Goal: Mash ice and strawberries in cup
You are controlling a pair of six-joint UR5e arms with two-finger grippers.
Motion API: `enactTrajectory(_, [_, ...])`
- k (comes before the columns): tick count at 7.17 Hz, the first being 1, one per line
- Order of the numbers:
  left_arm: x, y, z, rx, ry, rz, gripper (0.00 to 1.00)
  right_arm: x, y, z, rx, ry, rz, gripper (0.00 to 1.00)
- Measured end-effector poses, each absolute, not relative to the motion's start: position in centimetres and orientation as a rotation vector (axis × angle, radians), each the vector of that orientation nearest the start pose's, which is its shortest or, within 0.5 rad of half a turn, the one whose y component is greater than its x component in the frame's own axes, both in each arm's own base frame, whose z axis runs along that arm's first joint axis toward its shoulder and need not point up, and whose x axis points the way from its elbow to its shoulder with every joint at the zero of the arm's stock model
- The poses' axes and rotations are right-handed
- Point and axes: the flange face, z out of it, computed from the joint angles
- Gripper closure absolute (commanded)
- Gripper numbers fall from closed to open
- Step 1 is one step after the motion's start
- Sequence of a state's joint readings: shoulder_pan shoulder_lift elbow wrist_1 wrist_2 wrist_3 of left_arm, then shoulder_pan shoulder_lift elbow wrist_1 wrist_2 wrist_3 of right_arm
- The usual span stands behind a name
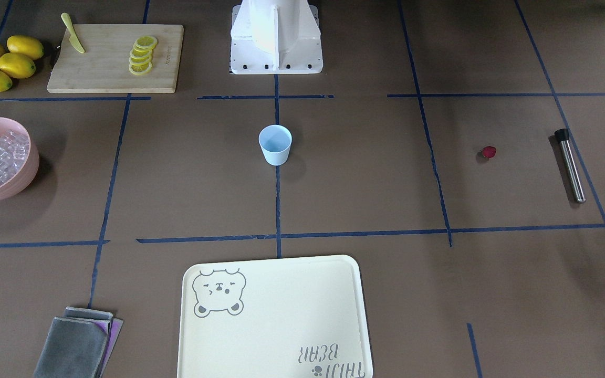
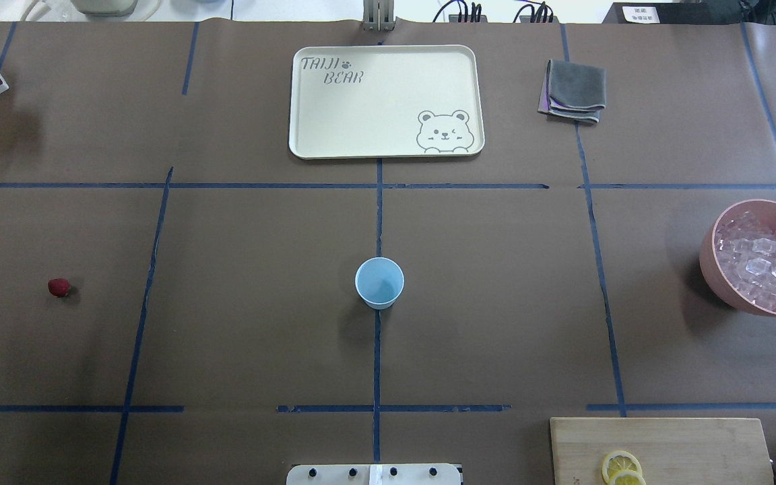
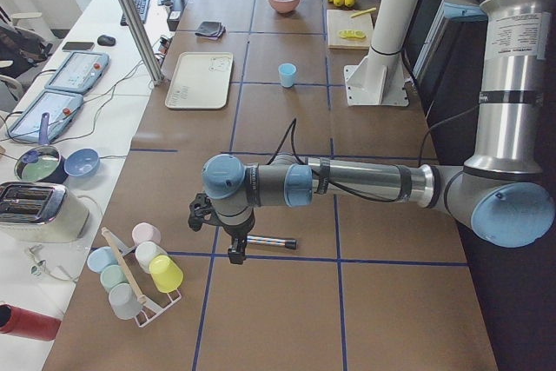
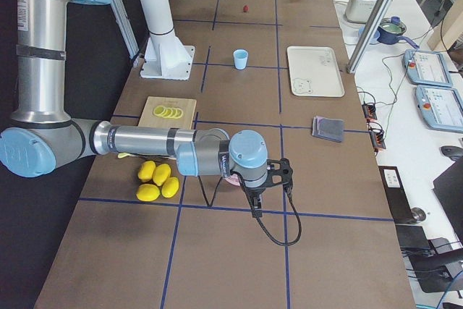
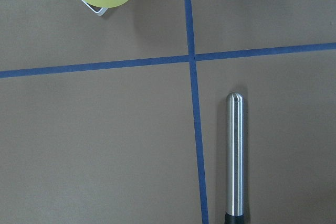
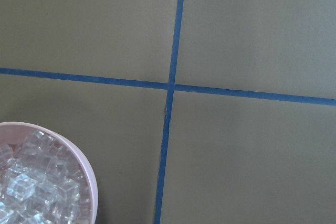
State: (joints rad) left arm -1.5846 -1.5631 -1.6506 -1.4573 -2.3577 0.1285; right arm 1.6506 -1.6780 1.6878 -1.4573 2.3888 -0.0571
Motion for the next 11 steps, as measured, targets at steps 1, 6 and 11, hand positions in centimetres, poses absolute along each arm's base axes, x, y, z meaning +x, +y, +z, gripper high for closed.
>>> enactTrajectory(1, [-6.9, -48.4, 63.4, 0.017, 0.788, 0.093, 0.0, 9.6, -44.8, 63.4, 0.172, -0.82, -0.028, 0.01])
enactTrajectory(6, [-6.9, -48.2, 63.5, 0.015, 0.789, 0.092, 0.0, 3.2, -44.8, 55.9, 0.172, -0.802, -0.034, 0.02])
enactTrajectory(11, [-7.1, -48.1, 63.2, 0.023, 0.789, 0.092, 0.0, -1.8, -42.2, 55.5, 0.205, -0.716, -0.315, 0.22])
